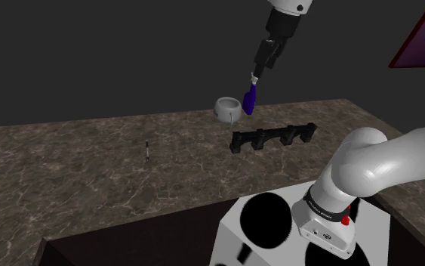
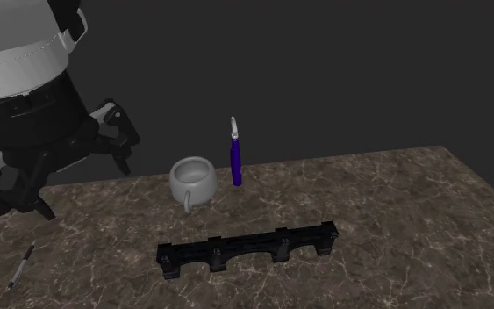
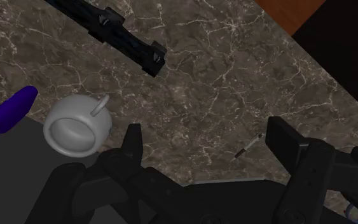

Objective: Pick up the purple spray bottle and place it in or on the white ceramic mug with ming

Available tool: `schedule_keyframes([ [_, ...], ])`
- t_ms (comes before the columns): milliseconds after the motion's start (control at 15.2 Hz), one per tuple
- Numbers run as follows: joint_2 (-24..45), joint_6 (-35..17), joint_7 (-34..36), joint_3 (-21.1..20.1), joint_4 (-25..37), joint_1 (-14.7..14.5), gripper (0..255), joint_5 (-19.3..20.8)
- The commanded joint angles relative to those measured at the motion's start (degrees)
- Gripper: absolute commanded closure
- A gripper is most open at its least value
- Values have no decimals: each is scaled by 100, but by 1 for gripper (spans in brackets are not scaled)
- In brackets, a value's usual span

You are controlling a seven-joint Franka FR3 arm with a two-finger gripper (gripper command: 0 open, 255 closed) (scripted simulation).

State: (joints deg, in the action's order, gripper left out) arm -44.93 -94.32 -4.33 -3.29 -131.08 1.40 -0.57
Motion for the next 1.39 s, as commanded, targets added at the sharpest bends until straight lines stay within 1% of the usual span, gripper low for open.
schedule_keyframes([
  [0,0,0,0,0,0,0,0,0],
  [330,726,-494,-88,336,156,278,0,183],
  [726,1674,-1003,-188,735,511,571,0,319],
  [1056,2510,-1338,-281,1071,941,778,0,345],
  [1320,3202,-1541,-375,1331,1369,937,0,293],
])
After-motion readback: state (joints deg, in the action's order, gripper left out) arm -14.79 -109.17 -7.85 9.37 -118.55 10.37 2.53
